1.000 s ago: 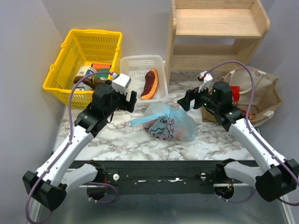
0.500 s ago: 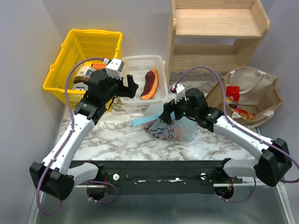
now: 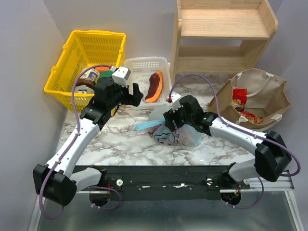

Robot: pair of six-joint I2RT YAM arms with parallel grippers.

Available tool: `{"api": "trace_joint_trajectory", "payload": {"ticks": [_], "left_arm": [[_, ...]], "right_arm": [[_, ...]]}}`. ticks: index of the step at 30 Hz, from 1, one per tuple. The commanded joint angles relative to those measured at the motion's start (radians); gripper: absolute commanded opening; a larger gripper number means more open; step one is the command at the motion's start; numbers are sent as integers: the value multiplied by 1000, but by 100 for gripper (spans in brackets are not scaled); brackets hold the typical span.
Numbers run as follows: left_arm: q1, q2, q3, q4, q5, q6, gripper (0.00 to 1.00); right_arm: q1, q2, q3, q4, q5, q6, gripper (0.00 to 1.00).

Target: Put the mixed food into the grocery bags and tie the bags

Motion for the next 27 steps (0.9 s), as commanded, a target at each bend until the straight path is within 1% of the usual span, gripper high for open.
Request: {"api": "trace_joint_trajectory", "payload": {"ticks": [1, 2, 5, 7, 8, 10, 12, 13, 14, 17, 19, 20, 22, 23, 25, 27], "left_arm": [[8, -40, -21, 31, 17, 40, 98], [8, -46, -38, 52, 18, 36, 98], [8, -60, -47, 68, -3, 26, 98], [8, -59, -43, 65, -23, 16, 99], [8, -59, -40, 62, -37, 11, 99], [8, -68, -43, 63, -46, 5, 99], [8, -77, -53, 79, -45, 2, 99], [8, -88, -58, 83, -45, -1, 99], [8, -91, -61, 91, -41, -3, 99], [8, -100, -61, 93, -46, -6, 99], [8, -103, -61, 89, -46, -6, 99], [8, -106, -63, 91, -46, -7, 99], [8, -108, -63, 96, -45, -13, 99], [8, -105, -63, 96, -43, -16, 99], [8, -106, -61, 97, -40, -27, 99], [8, -112, -69, 108, -41, -35, 99]], "right_arm": [[7, -1, -24, 0, 41, 1, 70], [7, -12, -20, 0, 34, 3, 59], [6, -46, 11, -8, 6, 1, 49], [7, -64, 44, -25, -26, 3, 47], [7, -72, 60, -48, -38, 1, 42], [7, -118, 101, -56, -61, 58, 38], [7, -176, 132, -54, -71, 58, 31], [7, -193, 146, -56, -60, 52, 26], [7, -213, 159, -63, -49, 43, 18], [7, -283, 222, -86, 13, -17, 6], [6, -322, 286, -98, 55, -60, 2], [6, -331, 314, -114, 122, -77, 1], [4, -342, 360, -126, 193, -129, 1], [-2, -345, 406, -134, 254, -147, 1], [-20, -343, 443, -144, 288, -187, 1], [-98, -336, 491, -167, 279, -183, 1]]}}
